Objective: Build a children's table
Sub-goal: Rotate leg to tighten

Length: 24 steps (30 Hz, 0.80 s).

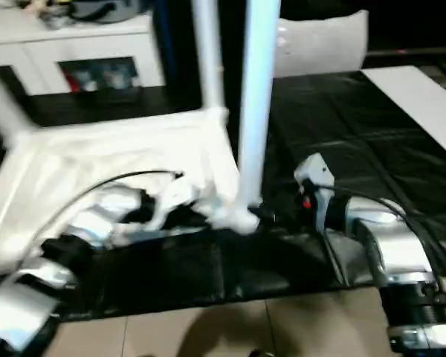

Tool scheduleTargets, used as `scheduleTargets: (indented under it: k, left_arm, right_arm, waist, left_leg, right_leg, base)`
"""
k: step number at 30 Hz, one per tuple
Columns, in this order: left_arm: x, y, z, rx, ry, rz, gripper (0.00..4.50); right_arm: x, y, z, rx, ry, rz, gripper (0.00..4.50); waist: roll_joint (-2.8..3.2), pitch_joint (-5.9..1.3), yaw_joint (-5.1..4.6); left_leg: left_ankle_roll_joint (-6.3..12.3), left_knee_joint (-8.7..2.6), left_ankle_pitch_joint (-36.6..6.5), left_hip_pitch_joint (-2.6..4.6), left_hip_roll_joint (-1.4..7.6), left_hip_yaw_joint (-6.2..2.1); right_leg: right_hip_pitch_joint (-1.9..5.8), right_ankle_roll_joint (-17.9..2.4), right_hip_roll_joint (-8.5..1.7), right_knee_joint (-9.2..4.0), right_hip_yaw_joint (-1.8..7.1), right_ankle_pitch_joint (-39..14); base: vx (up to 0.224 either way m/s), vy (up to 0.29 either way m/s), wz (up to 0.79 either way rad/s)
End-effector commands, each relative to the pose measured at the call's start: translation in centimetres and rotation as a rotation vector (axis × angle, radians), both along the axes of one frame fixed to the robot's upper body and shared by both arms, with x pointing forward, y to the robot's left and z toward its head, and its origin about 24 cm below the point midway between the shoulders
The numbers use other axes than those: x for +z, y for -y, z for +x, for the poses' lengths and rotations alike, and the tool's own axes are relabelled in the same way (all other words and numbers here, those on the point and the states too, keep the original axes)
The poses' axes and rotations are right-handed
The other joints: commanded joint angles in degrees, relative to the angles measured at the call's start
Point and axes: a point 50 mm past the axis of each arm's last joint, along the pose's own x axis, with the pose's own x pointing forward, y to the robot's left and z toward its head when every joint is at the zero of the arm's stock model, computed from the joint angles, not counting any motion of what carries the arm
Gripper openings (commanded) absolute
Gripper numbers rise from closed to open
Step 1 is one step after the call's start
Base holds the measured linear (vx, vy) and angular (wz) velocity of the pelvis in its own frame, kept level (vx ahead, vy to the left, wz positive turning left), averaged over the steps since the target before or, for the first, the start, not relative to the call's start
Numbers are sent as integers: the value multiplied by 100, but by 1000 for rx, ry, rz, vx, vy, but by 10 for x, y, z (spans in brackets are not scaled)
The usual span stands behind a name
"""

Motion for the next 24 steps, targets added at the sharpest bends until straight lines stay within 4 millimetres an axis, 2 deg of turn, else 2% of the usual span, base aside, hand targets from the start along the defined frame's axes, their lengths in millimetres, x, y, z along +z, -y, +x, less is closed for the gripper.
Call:
scheduleTargets:
  k: [1, 2, 3, 5, 9, 12, 15, 17, 19, 20, 24]
  left_arm:
    - [7, 8, -3, -137, 24, 32, 0]
    - [8, 7, -4, -158, 23, 35, 0]
    - [8, 6, -6, -198, 16, 47, 0]
    - [7, 4, -9, -247, 11, 80, 0]
    - [7, 5, -9, -276, 15, 97, 0]
    - [7, 6, -10, -291, 15, 96, 0]
    - [7, 7, -9, -298, 16, 95, 0]
    - [8, 7, -9, -299, 17, 95, 0]
    - [8, 6, -8, -298, 18, 95, 0]
    - [8, 6, -8, -296, 18, 95, 0]
    - [7, 4, -8, -287, 16, 94, 0]
  right_arm:
    - [5, -5, -1, 90, 2, 13, 407]
    - [4, -5, -1, 106, -3, 10, 381]
    - [3, -7, -2, 148, -23, 8, 381]
    - [3, -12, -3, 213, -27, 0, 371]
    - [0, -18, -6, 283, -68, -3, 337]
    - [-2, -20, -6, 310, -85, -12, 299]
    - [-3, -21, -6, 329, -101, -15, 288]
    - [-3, -22, -6, 337, -104, -14, 255]
    - [-3, -22, -6, 341, -106, -13, 246]
    - [-4, -22, -6, 343, -108, -12, 246]
    - [-5, -24, -8, 351, -121, -4, 208]
  waist:
    - [-147, -427, 17]
    - [-142, -431, 54]
    - [-165, -438, 83]
    - [-157, -435, 115]
    - [-158, -421, 171]
    - [-164, -433, 170]
    - [-153, -432, 167]
    - [-152, -435, 172]
    - [-160, -434, 173]
    - [-143, -436, 181]
    - [-154, -437, 191]
  left_leg:
    - [882, -327, -330, -21, 176, -16]
    - [861, -327, -303, -11, 188, -17]
    - [853, -325, -251, -13, 192, -15]
    - [853, -327, -236, -15, 203, -19]
    - [737, -338, -315, -8, 183, -5]
    - [709, -332, -302, -16, 179, -11]
    - [701, -332, -278, -14, 180, -13]
    - [702, -329, -297, -19, 169, -9]
    - [691, -329, -290, -20, 170, -8]
    - [690, -328, -272, -22, 169, -12]
    - [677, -328, -287, -18, 167, -8]
  right_leg:
    - [407, -374, -372, -337, 327, -2048]
    - [393, -410, -379, -323, 336, -1999]
    - [398, -446, -382, -307, 345, -1925]
    - [391, -492, -395, -295, 352, -1894]
    - [397, -409, -393, -317, 354, -2114]
    - [403, -361, -385, -316, 347, -2106]
    - [400, -359, -381, -319, 348, -2081]
    - [402, -361, -378, -319, 341, -2090]
    - [404, -347, -379, -323, 340, -2105]
    - [406, -340, -375, -319, 339, -2090]
    - [405, -316, -375, -329, 334, -2123]
  base:
    - [0, 0, 0]
    - [0, 0, 0]
    - [0, 0, 0]
    - [0, 0, 0]
    - [0, 0, 0]
    - [0, 0, 0]
    - [0, 0, 0]
    - [0, 0, 0]
    - [0, 0, 0]
    - [0, 0, 0]
    - [0, 0, 0]
